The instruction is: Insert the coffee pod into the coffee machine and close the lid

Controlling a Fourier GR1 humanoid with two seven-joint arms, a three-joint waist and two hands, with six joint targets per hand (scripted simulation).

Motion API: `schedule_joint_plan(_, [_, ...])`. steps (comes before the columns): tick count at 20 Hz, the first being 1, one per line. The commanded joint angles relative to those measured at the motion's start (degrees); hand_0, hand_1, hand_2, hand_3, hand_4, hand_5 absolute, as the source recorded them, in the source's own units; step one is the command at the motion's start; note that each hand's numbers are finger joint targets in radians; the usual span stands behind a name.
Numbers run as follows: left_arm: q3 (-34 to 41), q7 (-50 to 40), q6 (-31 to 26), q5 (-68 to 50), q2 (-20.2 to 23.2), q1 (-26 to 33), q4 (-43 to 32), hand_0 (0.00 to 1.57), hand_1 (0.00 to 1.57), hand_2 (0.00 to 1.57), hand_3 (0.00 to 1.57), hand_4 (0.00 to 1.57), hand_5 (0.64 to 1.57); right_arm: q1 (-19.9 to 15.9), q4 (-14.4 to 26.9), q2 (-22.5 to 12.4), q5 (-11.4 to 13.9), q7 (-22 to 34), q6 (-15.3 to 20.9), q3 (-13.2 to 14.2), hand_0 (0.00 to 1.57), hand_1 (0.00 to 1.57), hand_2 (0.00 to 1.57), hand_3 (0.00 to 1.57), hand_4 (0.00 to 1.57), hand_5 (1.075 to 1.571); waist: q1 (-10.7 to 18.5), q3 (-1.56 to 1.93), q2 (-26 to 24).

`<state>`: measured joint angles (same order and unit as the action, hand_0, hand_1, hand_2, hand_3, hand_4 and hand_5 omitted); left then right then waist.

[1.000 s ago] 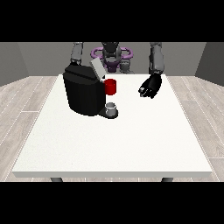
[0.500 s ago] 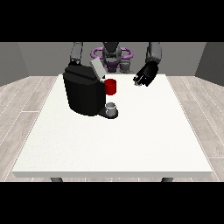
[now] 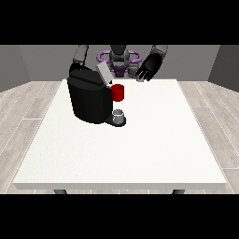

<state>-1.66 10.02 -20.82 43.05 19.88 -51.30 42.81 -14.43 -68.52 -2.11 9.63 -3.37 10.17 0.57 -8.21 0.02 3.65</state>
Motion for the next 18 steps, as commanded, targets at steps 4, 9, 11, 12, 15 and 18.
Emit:
schedule_joint_plan(4, [4.97, -6.38, -4.86, -3.58, -0.59, -8.06, -0.35, 1.22, 1.22, 1.27, 1.29, 0.51, 1.571, -3.25, -1.35, -1.94, -0.98, 3.13, -1.44, 1.33, 0.0, 0.0, 0.0, 0.0, 0.0, 1.571, -2.92, -0.01, -0.12])
schedule_joint_plan(9, [6.8, -7.43, -2.53, -3.1, 0.97, -12.79, -0.72, 1.26, 1.26, 1.29, 1.27, 0.49, 1.571, -5.81, -2.59, -1.87, 0.46, 2.85, -0.74, 0.37, 0.0, 0.0, 0.0, 0.0, 0.04, 1.571, -5.18, -0.01, 4.86])
schedule_joint_plan(11, [7.2, -7.09, -4.17, -2.92, 3.35, -15.43, -1.49, 1.17, 1.17, 1.25, 1.27, 0.48, 1.571, -5.96, -3.8, -0.61, -0.26, 1.21, 0.15, 0.62, 0.0, 0.0, 0.0, 0.0, 0.27, 1.571, -7.33, -0.01, 6.29])
schedule_joint_plan(12, [6.85, -6.48, -3.77, -2.66, 3.05, -14.92, -1.0, 1.16, 1.16, 1.25, 1.27, 0.48, 1.571, -6.58, -2.94, -2.6, -1.41, 1.94, -1.19, 2.44, 0.0, 0.0, 0.0, 0.0, 0.26, 1.571, -6.54, 0.0, 6.72])
schedule_joint_plan(15, [9.01, -3.91, -2.48, -2.51, 7.42, -14.45, -3.99, 1.25, 1.25, 1.3, 1.25, 0.48, 1.571, -6.95, -7.72, -1.41, 0.4, 4.77, -0.59, -0.51, 0.0, 0.0, 0.0, 0.0, 0.0, 1.571, -8.82, -0.04, 8.93])
schedule_joint_plan(18, [7.86, -7.7, -2.18, -1.95, 3.95, -17.66, -2.39, 1.24, 1.24, 1.29, 1.25, 0.48, 1.571, -8.71, -3.69, -2.76, -1.67, 1.45, -0.78, 3.18, 0.0, 0.0, 0.0, 0.0, 0.0, 1.571, -7.78, 0.01, 10.38])
